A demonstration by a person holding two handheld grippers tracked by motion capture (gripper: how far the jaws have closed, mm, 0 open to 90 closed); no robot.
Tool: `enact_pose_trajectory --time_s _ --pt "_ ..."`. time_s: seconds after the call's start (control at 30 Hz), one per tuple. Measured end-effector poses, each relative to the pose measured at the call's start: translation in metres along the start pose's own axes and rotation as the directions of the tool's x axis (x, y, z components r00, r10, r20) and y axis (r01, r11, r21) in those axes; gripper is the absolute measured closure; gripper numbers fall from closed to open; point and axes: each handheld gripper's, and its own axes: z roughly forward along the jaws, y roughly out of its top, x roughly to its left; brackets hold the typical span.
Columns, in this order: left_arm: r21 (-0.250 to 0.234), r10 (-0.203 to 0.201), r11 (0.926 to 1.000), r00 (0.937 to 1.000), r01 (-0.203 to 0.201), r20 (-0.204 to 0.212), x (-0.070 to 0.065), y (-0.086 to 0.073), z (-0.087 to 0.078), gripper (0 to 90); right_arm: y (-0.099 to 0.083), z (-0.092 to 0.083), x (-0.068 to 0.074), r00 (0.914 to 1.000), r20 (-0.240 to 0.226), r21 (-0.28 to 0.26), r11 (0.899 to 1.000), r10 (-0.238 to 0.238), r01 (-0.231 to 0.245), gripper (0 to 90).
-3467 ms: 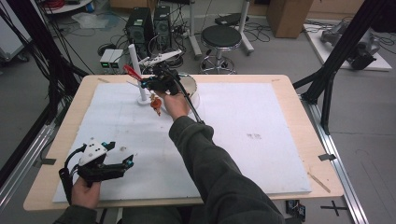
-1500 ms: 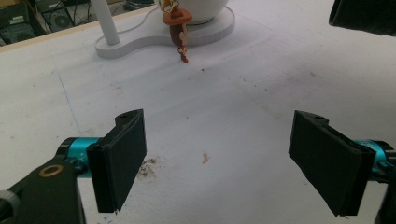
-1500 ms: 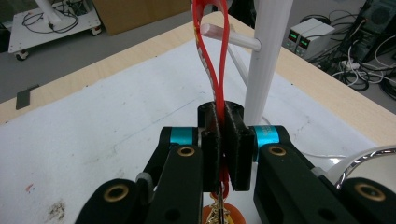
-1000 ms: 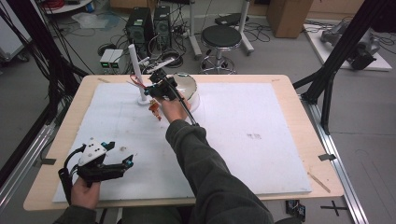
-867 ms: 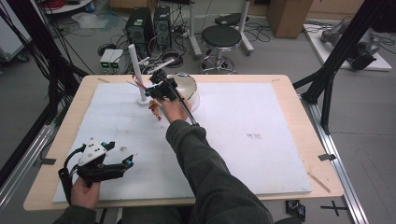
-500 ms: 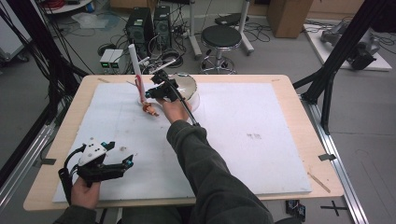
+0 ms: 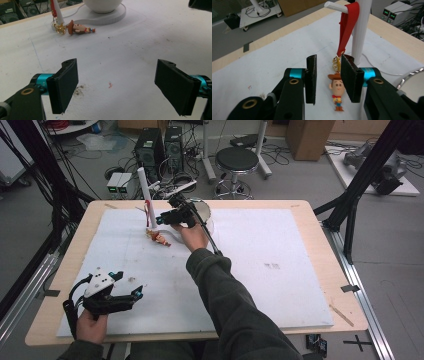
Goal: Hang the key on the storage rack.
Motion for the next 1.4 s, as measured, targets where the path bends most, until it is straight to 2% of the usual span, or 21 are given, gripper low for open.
enact_pose_trajectory --time_s 0.03,0.1,0.17,0.27,0.37,0.5,0.6,0.67,0.77,0.93,1.17,1.4 --pt "-0.002 0.002 1.0 1.0 -0.002 -0.001 0.0 0.0 0.0 19.5 0.0 -0.004 -0.001 0.9999 0.0 -0.001 1.0 -0.014 0.014 64.4" --pt "-0.001 0.003 1.0 1.0 -0.003 0.0 0.0 0.0 0.001 19.6 -0.002 -0.01 -0.002 0.9998 -0.014 -0.021 1.0 -0.015 0.015 63.7" --pt "0.001 0.005 1.0 1.0 -0.005 0.0 0.0 0.0 0.001 19.5 -0.005 -0.019 -0.003 0.9997 -0.009 -0.047 0.999 -0.023 0.022 63.1" --pt "0.0 0.002 1.0 1.0 -0.002 0.002 0.0 0.0 0.001 19.5 -0.012 -0.031 -0.008 0.9999 -0.009 -0.068 0.998 -0.008 0.007 61.0" --pt "0.001 0.002 1.0 1.0 -0.002 0.002 0.0 0.0 0.001 19.5 -0.017 -0.042 -0.014 0.9992 -0.035 -0.058 0.998 0.02 -0.022 57.5" --pt "0.001 0.002 1.0 1.0 -0.002 0.001 -0.001 0.0 0.001 19.5 -0.025 -0.059 -0.016 0.9991 -0.039 -0.106 0.994 0.017 -0.021 53.9" --pt "0.003 0.002 1.0 1.0 -0.002 0.0 -0.001 0.0 0.002 19.5 -0.033 -0.065 -0.02 0.9986 -0.045 -0.103 0.994 0.029 -0.033 48.0" --pt "0.006 0.003 1.0 1.0 -0.003 0.001 -0.001 0.0 0.002 19.5 -0.036 -0.069 -0.023 0.996 -0.067 -0.079 0.995 0.058 -0.064 44.3" --pt "0.008 0.007 0.9999 1.0 -0.007 0.001 -0.002 0.0 0.002 19.6 -0.041 -0.075 -0.021 0.9982 -0.042 -0.099 0.994 0.042 -0.046 41.0" --pt "0.005 0.005 1.0 1.0 -0.005 0.0 -0.001 0.0 0.001 19.5 -0.048 -0.084 -0.02 0.9976 -0.044 -0.103 0.993 0.053 -0.058 32.9" --pt "0.001 -0.007 1.0 1.0 0.007 -0.005 0.001 0.0 0.001 19.6 -0.055 -0.102 -0.02 0.997 -0.063 -0.13 0.99 0.045 -0.053 26.8" --pt "0.003 -0.004 1.0 0.9999 0.004 -0.01 0.001 0.0 0.0 19.5 -0.059 -0.114 -0.02 0.9978 -0.046 -0.128 0.99 0.048 -0.054 20.9"
